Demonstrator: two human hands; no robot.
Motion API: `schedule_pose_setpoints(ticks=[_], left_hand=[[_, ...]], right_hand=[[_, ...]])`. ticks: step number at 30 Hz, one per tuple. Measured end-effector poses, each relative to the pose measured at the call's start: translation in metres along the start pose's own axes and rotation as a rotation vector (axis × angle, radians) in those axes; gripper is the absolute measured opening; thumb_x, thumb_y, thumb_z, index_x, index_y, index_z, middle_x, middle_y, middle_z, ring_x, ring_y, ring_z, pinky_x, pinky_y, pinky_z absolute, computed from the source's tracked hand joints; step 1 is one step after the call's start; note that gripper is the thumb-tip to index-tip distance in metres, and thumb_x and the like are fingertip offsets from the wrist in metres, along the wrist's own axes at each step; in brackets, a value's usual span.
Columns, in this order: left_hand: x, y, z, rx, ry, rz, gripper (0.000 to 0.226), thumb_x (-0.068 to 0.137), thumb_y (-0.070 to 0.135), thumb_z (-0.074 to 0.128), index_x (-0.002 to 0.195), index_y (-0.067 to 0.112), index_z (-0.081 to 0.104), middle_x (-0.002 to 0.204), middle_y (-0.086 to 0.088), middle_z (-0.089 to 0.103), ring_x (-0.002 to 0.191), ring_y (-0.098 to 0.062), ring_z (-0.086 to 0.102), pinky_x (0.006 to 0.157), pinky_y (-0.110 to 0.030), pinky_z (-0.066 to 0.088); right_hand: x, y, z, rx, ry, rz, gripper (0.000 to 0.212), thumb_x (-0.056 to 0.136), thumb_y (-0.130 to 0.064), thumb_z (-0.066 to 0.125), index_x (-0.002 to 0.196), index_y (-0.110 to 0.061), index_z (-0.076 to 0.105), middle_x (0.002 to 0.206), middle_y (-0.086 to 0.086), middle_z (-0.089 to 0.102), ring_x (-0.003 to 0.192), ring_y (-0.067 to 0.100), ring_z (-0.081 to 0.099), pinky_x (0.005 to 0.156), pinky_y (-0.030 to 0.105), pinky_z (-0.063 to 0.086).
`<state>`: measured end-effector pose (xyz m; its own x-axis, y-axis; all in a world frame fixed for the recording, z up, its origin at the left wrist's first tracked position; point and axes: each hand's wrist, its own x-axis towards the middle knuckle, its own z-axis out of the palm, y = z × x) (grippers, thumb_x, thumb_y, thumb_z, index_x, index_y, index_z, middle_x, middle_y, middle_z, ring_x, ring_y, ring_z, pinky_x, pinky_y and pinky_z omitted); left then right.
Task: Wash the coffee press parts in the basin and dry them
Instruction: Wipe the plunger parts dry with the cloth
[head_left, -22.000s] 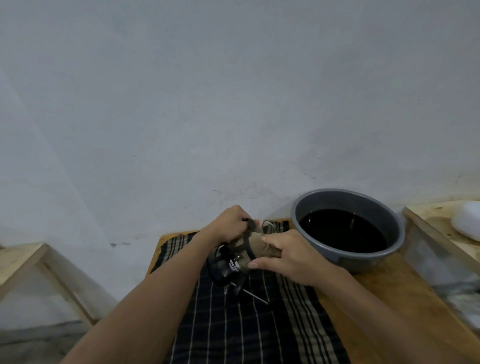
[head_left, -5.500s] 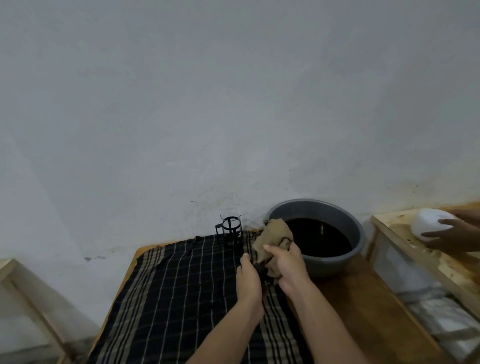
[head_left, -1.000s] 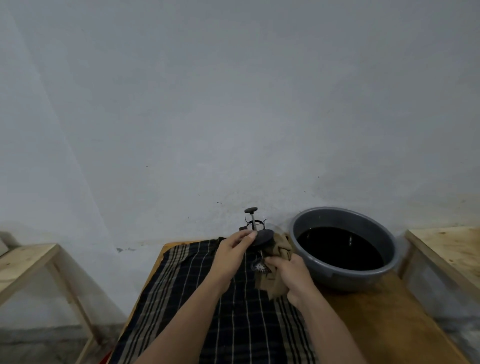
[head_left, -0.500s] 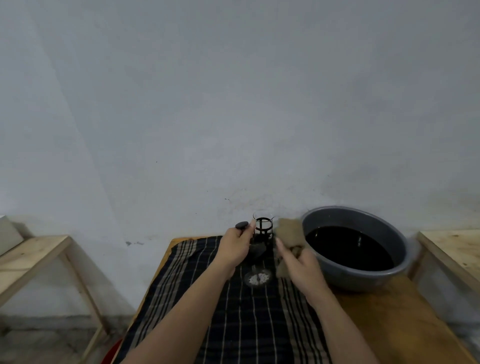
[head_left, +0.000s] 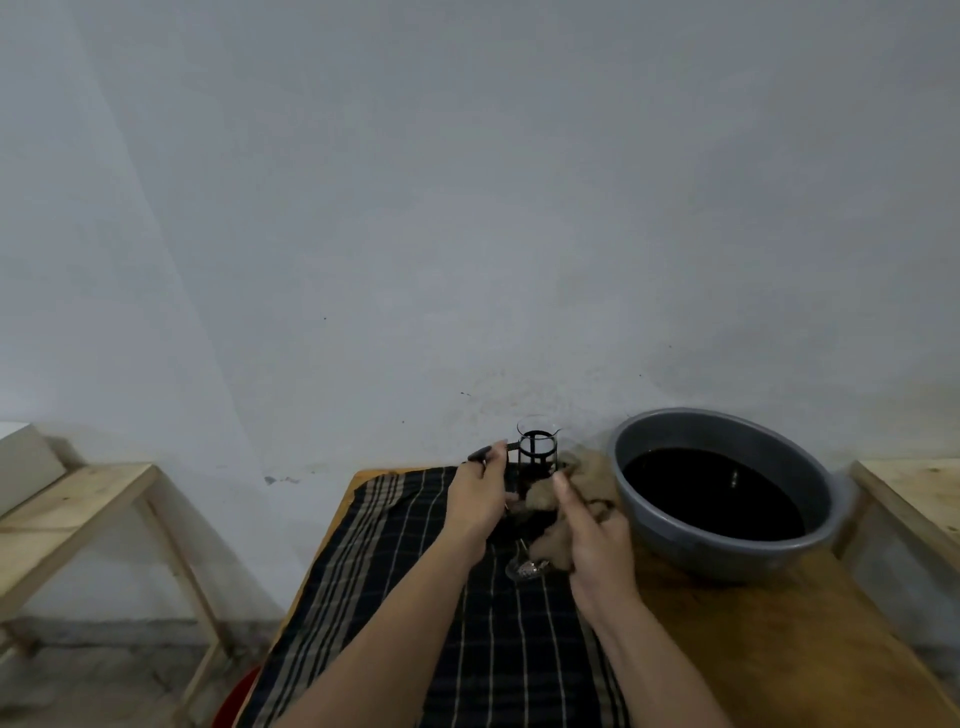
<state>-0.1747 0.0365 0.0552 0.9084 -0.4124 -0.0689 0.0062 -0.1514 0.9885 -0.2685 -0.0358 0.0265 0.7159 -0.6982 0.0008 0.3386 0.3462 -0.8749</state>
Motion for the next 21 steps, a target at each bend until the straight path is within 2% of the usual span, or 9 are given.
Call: schedule_pose_setpoints(ticks=[3, 5, 7, 9, 12, 16, 19, 20, 21], left_hand=[[0.002, 0.003, -0.005, 0.065, -0.120, 0.140, 0.041, 0.104, 0.021, 0.036, 0.145, 0.027, 0.041, 0.142, -0.011, 0.049, 0.092, -0.007, 0.062, 0.094, -0.027, 0.049], [0.004, 0.007, -0.003, 0.133, -0.193, 0.213, 0.043, 0.104, 0.018, 0.036, 0.145, 0.030, 0.040, 0.152, 0.001, 0.035, 0.133, -0.014, 0.044, 0.114, -0.031, 0.034], [0.008, 0.008, 0.000, 0.116, -0.221, 0.266, 0.041, 0.104, 0.014, 0.037, 0.135, 0.037, 0.049, 0.159, 0.007, 0.020, 0.147, -0.012, 0.019, 0.121, -0.035, 0.023], [0.011, 0.006, 0.002, 0.021, -0.216, 0.270, 0.041, 0.103, 0.007, 0.036, 0.124, 0.037, 0.055, 0.159, 0.007, 0.017, 0.145, -0.009, 0.023, 0.114, -0.025, 0.032], [0.007, 0.006, 0.003, -0.064, -0.198, 0.214, 0.038, 0.103, 0.006, 0.036, 0.137, 0.013, 0.050, 0.148, 0.012, 0.027, 0.126, 0.005, 0.039, 0.085, -0.003, 0.044], [0.004, 0.012, 0.003, -0.068, -0.204, 0.177, 0.039, 0.103, 0.017, 0.037, 0.140, 0.019, 0.050, 0.154, 0.007, 0.029, 0.136, -0.010, 0.039, 0.106, -0.023, 0.038], [0.006, 0.017, -0.001, -0.058, -0.200, 0.142, 0.043, 0.100, 0.018, 0.037, 0.139, 0.032, 0.050, 0.119, -0.005, 0.060, 0.093, -0.015, 0.055, 0.085, -0.033, 0.043], [0.007, 0.019, -0.002, -0.057, -0.197, 0.142, 0.045, 0.099, 0.017, 0.038, 0.137, 0.036, 0.052, 0.111, -0.014, 0.060, 0.099, -0.019, 0.057, 0.087, -0.032, 0.042], [0.007, 0.021, -0.004, -0.068, -0.201, 0.152, 0.045, 0.097, 0.016, 0.040, 0.132, 0.039, 0.055, 0.128, -0.027, 0.054, 0.116, -0.022, 0.056, 0.098, -0.034, 0.042]], right_hand=[[0.008, -0.016, 0.001, 0.010, -0.010, 0.018, 0.023, 0.079, -0.044, 0.066, 0.097, -0.029, 0.065, 0.108, 0.002, 0.070, 0.109, 0.023, 0.063, 0.101, 0.043, 0.046], [0.011, -0.024, 0.005, -0.241, -0.113, 0.018, 0.015, 0.089, -0.050, 0.056, 0.090, -0.035, 0.059, 0.099, -0.010, 0.064, 0.102, 0.011, 0.060, 0.095, 0.033, 0.045], [0.005, -0.026, 0.009, -0.490, -0.283, 0.006, 0.031, 0.087, -0.059, 0.053, 0.073, -0.033, 0.060, 0.075, -0.017, 0.061, 0.080, 0.003, 0.059, 0.078, 0.024, 0.045], [0.000, -0.016, 0.011, -0.627, -0.302, -0.102, 0.042, 0.081, -0.063, 0.057, 0.057, -0.028, 0.059, 0.051, -0.013, 0.056, 0.057, 0.003, 0.056, 0.062, 0.022, 0.043], [0.002, -0.003, 0.009, -0.736, -0.134, -0.403, 0.039, 0.087, -0.041, 0.065, 0.051, -0.028, 0.055, 0.040, -0.010, 0.051, 0.042, 0.004, 0.053, 0.045, 0.015, 0.038], [-0.005, -0.003, 0.015, -0.423, 0.038, -0.422, 0.037, 0.080, -0.043, 0.064, 0.054, -0.018, 0.059, 0.042, -0.006, 0.053, 0.040, 0.006, 0.051, 0.042, 0.019, 0.041], [-0.006, -0.010, 0.013, -0.262, 0.020, -0.331, 0.034, 0.084, -0.040, 0.059, 0.066, -0.012, 0.065, 0.055, -0.002, 0.061, 0.054, 0.008, 0.060, 0.054, 0.015, 0.048], [-0.004, -0.012, 0.010, -0.337, -0.045, -0.292, 0.034, 0.087, -0.040, 0.057, 0.067, -0.014, 0.065, 0.056, -0.004, 0.061, 0.056, 0.005, 0.060, 0.057, 0.014, 0.048], [-0.002, -0.013, 0.007, -0.475, -0.138, -0.253, 0.034, 0.089, -0.042, 0.057, 0.068, -0.016, 0.066, 0.055, -0.005, 0.061, 0.056, 0.003, 0.059, 0.058, 0.015, 0.048]])
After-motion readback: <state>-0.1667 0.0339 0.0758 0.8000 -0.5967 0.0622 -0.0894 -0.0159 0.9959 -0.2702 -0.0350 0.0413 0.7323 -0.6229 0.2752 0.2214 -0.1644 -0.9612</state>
